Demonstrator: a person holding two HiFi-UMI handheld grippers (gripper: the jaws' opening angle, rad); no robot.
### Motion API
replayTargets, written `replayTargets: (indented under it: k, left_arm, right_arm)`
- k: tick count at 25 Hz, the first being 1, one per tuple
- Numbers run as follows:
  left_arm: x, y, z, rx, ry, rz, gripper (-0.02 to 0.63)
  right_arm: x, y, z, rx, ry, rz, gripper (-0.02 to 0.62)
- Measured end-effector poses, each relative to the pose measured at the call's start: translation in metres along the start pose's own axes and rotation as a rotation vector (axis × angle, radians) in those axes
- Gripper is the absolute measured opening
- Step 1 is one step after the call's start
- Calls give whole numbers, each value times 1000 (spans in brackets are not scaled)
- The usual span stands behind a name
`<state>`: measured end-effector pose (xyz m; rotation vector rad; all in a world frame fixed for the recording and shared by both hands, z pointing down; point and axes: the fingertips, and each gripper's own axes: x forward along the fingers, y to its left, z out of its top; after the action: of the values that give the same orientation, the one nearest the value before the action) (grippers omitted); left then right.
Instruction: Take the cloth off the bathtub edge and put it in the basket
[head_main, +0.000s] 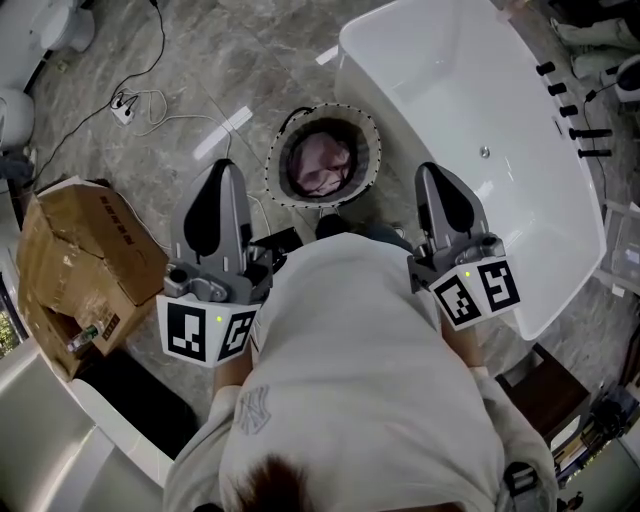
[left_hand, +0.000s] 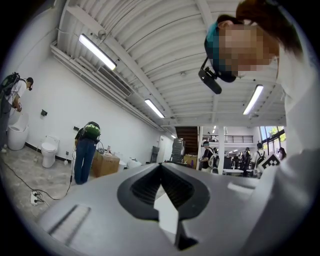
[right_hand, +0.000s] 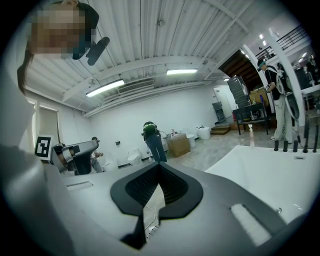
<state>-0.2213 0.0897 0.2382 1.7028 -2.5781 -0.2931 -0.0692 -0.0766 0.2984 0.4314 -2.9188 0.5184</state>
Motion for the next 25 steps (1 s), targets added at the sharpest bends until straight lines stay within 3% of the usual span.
replayTargets:
  k: [25]
  left_arm:
    - [4, 17, -4, -14, 5, 12, 9]
  right_arm:
    - [11, 2, -7, -17, 32, -5, -2]
